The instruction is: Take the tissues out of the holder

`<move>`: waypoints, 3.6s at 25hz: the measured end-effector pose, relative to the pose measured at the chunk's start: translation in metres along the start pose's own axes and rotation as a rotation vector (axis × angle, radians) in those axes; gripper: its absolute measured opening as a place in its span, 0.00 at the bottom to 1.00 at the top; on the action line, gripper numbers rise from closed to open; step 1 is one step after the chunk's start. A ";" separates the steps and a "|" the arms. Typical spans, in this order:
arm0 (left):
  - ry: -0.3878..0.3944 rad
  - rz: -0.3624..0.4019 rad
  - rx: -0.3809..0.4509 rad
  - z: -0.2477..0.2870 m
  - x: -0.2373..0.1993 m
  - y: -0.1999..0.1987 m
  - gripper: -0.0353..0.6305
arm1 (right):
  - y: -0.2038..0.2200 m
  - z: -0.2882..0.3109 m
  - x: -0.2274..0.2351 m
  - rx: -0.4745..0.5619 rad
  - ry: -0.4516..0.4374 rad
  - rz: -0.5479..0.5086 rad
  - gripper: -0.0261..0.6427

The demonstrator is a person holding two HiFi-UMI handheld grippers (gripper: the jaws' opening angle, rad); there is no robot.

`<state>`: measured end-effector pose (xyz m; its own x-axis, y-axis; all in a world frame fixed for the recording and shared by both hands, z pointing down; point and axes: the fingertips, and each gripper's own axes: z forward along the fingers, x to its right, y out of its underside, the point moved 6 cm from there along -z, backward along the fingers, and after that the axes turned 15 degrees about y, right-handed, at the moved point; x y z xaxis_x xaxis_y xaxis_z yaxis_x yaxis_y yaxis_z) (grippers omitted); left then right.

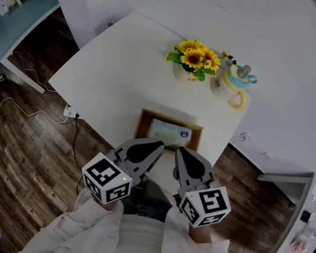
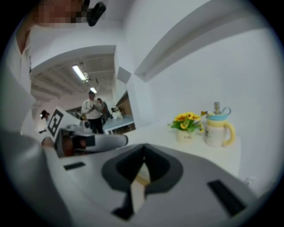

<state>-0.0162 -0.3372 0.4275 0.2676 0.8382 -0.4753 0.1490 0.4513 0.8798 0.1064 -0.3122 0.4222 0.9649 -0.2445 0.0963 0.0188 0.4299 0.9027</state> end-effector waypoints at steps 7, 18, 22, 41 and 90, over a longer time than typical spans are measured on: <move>-0.023 -0.062 -0.021 0.001 -0.005 0.020 0.07 | 0.013 0.004 0.006 -0.047 -0.003 -0.034 0.06; -0.023 -0.099 -0.050 0.014 -0.007 0.045 0.07 | 0.036 0.009 0.019 -0.105 0.022 -0.090 0.06; -0.026 -0.127 -0.044 0.016 -0.005 0.053 0.07 | 0.041 0.016 0.025 -0.129 0.081 -0.080 0.14; -0.008 -0.182 -0.056 0.015 -0.017 0.074 0.07 | 0.066 0.056 0.025 -0.279 0.049 -0.271 0.20; -0.076 0.101 0.130 -0.013 0.001 -0.038 0.07 | -0.035 0.016 0.001 0.051 0.014 -0.141 0.06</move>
<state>-0.0343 -0.3495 0.3934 0.3582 0.8493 -0.3879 0.2384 0.3185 0.9175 0.1021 -0.3412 0.3978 0.9572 -0.2869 -0.0388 0.1416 0.3472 0.9270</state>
